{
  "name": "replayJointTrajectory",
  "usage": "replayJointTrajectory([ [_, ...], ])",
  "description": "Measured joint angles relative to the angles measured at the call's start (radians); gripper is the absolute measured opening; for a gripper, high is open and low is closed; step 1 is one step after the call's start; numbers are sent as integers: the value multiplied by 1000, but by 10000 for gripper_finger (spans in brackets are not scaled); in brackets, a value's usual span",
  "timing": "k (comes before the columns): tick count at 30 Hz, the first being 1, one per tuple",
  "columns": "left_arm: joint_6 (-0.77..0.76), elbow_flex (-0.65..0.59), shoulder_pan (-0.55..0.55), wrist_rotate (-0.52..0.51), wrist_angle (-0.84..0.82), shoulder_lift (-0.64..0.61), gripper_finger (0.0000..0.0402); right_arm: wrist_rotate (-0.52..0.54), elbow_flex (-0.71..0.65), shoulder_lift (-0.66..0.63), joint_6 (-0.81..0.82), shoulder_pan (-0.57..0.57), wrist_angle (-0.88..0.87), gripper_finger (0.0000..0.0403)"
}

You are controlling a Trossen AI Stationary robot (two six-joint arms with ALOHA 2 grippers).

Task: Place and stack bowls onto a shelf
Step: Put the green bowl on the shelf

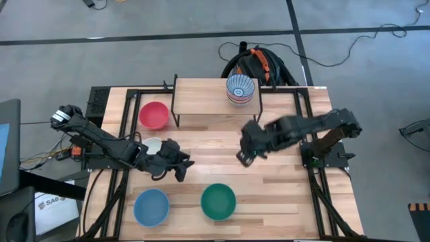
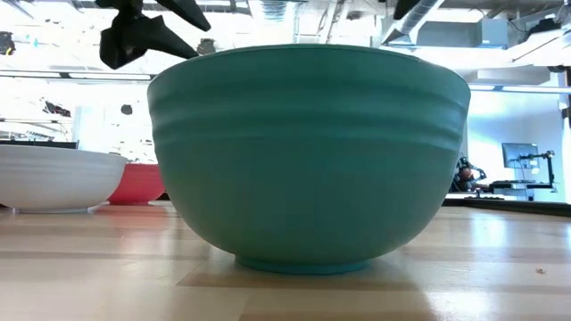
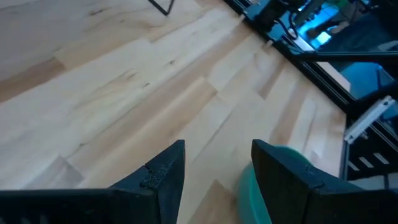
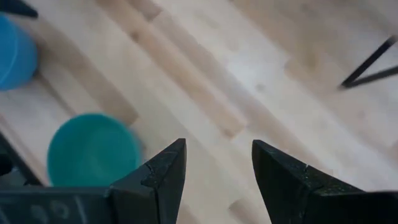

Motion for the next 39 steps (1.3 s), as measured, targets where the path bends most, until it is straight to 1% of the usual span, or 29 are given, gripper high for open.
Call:
replayJointTrajectory([
  [7, 5, 0, -62, -4, 0, 0, 169, -40, -122, 13, 190, 129, 135, 209],
  [11, 5, 0, -76, -11, -1, 0, 169, -52, -180, 30, 254, 172, 268, 206],
  [15, 6, 0, -91, -40, -2, 0, 169, -125, -197, 91, 247, 165, 321, 186],
  [20, -2, 0, -114, -45, -3, 0, 169, -267, -197, 182, 185, 153, 400, 154],
  [25, -18, 0, -155, -74, -1, 17, 169, -338, -197, 247, 140, 153, 425, 140],
  [30, -75, 0, -184, -85, 2, 56, 169, -365, -197, 290, 133, 157, 500, 155],
  [36, -139, 0, -211, -85, 1, 103, 169, -380, -196, 339, 109, 157, 562, 198],
  [39, -162, 0, -218, -90, 5, 121, 169, -366, -197, 344, 110, 156, 546, 215],
])
